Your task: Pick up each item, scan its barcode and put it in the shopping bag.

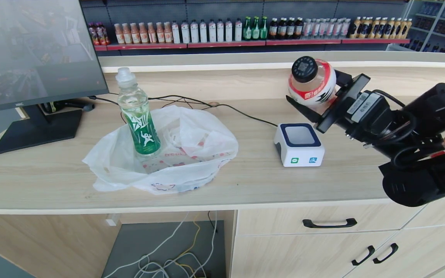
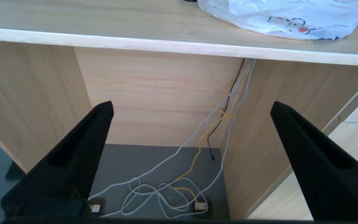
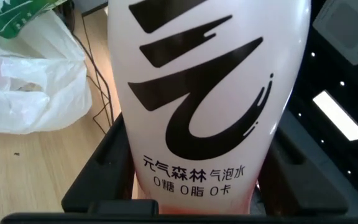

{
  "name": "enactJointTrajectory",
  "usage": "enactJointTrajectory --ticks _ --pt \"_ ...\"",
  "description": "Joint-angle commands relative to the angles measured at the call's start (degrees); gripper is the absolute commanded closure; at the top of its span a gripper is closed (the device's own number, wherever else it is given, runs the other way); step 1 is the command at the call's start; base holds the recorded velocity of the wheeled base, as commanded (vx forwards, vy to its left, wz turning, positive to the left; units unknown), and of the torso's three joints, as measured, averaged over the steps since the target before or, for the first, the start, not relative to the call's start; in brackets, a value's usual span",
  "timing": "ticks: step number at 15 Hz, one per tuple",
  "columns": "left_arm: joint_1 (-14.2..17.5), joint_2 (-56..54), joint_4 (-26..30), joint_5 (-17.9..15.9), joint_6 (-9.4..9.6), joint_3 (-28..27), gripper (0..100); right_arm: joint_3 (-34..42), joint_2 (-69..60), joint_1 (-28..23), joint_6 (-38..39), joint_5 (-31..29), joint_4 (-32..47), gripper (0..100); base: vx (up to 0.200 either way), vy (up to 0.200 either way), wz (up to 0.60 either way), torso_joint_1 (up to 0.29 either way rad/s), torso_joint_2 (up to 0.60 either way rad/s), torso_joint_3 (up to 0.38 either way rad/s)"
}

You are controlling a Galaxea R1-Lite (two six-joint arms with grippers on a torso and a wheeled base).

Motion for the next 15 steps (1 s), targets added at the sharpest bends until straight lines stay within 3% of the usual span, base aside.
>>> enactJointTrajectory --ticks 1,5,6,8,12,15 --pt "0.0 0.0 0.0 0.0 0.03 0.0 0 -0.8 -6.4 2.5 3.3 -3.7 -0.1 100 0.000 0.000 0.00 0.000 0.00 0.000" --pt "0.3 1.1 0.0 0.0 0.03 0.0 0 7.1 -9.5 9.1 10.1 -10.4 -0.1 100 0.000 0.000 0.00 0.000 0.00 0.000" --pt "0.0 0.1 0.0 0.0 0.03 0.0 0 7.8 -10.1 13.9 17.2 -17.9 -0.1 100 0.000 0.000 0.00 0.000 0.00 0.000" --pt "0.0 0.2 0.0 0.0 0.03 0.0 0 9.0 -10.2 18.5 27.3 -24.6 -0.1 100 0.000 0.000 0.00 0.000 0.00 0.000" --pt "0.0 0.2 0.0 0.0 0.03 0.0 0 14.9 -9.1 19.0 42.6 -32.2 -0.1 100 0.000 0.000 0.00 0.000 0.00 0.000" --pt "0.0 0.2 0.0 0.0 0.03 0.0 0 15.6 -8.5 19.6 43.1 -36.8 -0.1 100 0.000 0.000 0.00 0.000 0.00 0.000"
